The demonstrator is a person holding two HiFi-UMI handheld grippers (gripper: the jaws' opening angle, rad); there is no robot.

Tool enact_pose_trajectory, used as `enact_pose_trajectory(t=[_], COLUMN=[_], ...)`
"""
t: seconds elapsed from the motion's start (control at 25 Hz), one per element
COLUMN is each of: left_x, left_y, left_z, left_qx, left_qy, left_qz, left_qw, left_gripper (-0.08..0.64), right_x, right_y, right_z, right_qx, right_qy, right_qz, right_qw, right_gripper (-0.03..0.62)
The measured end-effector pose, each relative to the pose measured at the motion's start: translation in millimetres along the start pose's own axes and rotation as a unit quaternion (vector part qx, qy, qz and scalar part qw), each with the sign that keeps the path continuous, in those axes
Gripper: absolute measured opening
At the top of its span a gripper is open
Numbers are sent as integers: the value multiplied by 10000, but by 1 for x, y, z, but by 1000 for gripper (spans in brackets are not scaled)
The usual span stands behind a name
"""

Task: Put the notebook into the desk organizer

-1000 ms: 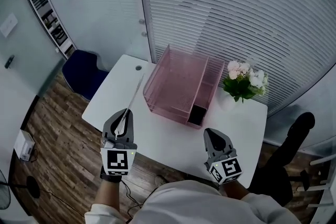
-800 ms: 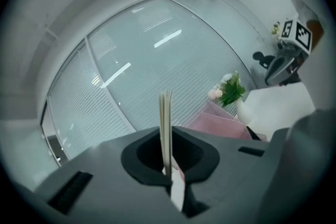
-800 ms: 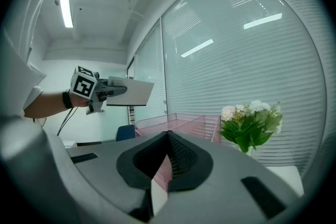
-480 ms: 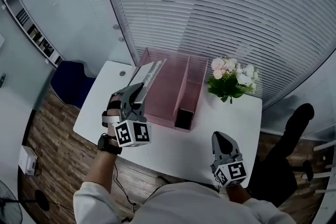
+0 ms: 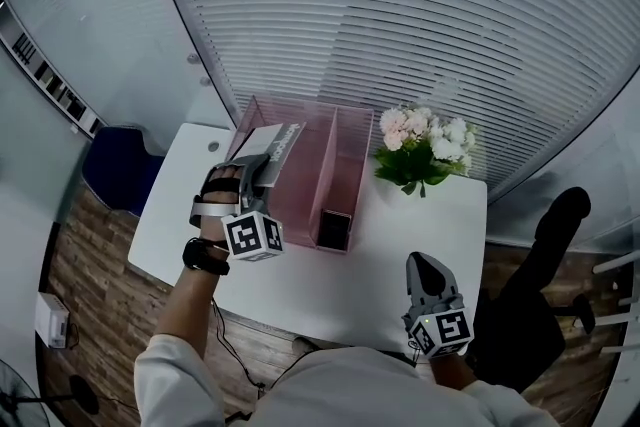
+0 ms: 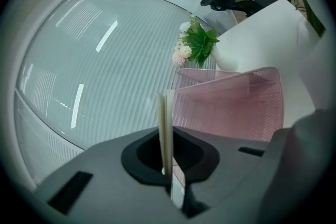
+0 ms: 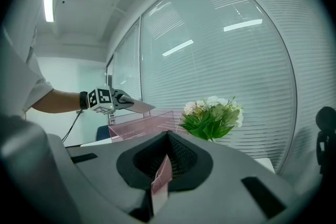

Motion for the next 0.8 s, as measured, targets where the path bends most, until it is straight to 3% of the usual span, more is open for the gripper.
enact_pose_trajectory(t=[0.36, 0.8], left_x=[24, 40], left_y=[-27, -44], left_z=[-1, 0], left_qx=[630, 913], left_qy=[24, 93], left_qz=[-254, -534], left_qw=[9977, 9943], left_gripper=[17, 17], right_x=[-9, -24], right_y=[-15, -38], right_z=[-2, -4], right_qx=[58, 128], right_qy=[-37, -68], right_qz=[-159, -378], right_qw=[9998, 9992], right_gripper=[12, 12])
Point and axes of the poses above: the fingertips, and each gripper's own axes: x forward along the fingers, y to its left, z out of its top, the point moved 1 cm from there along -x, backward along the fingers, and after that the axes turned 1 degree about -x, right-handed, at the moved point
